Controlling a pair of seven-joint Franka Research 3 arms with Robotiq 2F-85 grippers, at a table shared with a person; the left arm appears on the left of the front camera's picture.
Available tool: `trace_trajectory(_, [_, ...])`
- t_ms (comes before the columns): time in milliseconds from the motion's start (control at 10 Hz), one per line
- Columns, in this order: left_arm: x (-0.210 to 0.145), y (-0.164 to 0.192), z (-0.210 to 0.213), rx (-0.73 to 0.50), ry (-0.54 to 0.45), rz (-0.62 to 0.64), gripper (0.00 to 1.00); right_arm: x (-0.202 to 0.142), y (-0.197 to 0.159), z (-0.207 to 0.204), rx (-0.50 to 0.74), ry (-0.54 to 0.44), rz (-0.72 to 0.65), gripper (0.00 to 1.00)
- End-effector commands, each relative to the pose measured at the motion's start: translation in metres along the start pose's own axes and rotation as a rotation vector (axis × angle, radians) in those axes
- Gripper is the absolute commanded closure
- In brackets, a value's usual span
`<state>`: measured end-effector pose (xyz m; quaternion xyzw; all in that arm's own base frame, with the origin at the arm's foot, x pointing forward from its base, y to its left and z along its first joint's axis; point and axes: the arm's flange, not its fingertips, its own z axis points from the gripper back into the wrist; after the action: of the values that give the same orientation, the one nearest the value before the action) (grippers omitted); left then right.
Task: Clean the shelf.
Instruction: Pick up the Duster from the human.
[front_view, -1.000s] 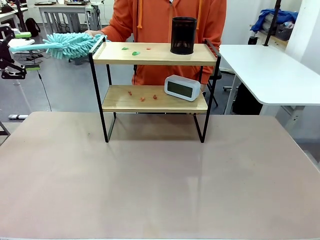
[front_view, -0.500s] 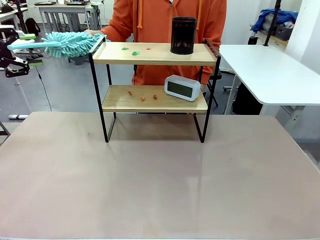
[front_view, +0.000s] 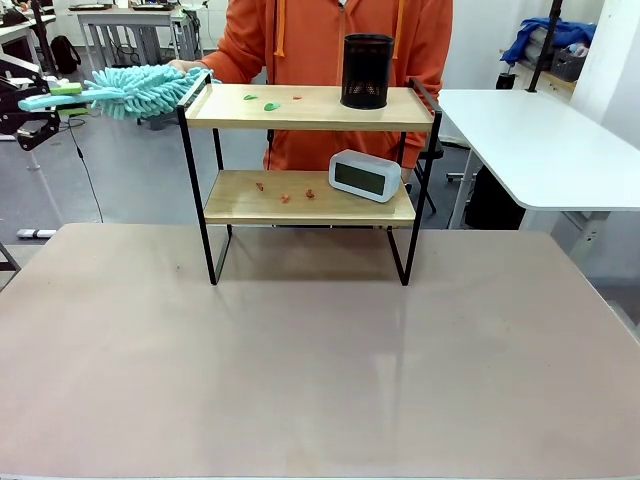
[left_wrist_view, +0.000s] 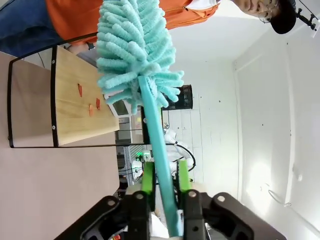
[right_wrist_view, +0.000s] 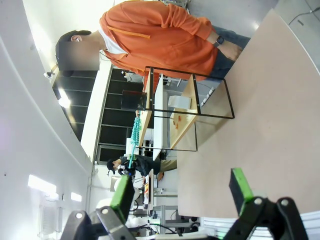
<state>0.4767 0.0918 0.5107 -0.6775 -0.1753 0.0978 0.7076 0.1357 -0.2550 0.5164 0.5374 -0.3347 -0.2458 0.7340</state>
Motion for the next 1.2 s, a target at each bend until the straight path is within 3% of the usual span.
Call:
trace_trajectory(0, [-0.001, -0.002, 0.0, -0.018, 0.005, -0.015, 1.0, 0.001, 0.002, 0.001, 0.015, -0.013, 0.024, 0.0])
trace_trajectory(600, [-0.003, -0.002, 0.006, -0.017, -0.019, -0.036, 1.0, 0.001, 0.002, 0.001, 0.015, -0.013, 0.024, 0.0])
trace_trajectory(800, [-0.019, 0.0, 0.036, 0.054, -0.026, -0.131, 1.0, 0.001, 0.002, 0.001, 0.015, -0.013, 0.024, 0.0])
trace_trajectory(1000, [-0.054, 0.012, 0.082, 0.204, -0.096, -0.337, 1.0, 0.001, 0.002, 0.001, 0.015, -0.013, 0.024, 0.0])
trace_trajectory(1100, [-0.078, 0.016, 0.109, 0.258, -0.025, -0.372, 1.0, 0.001, 0.002, 0.001, 0.015, -0.013, 0.024, 0.0])
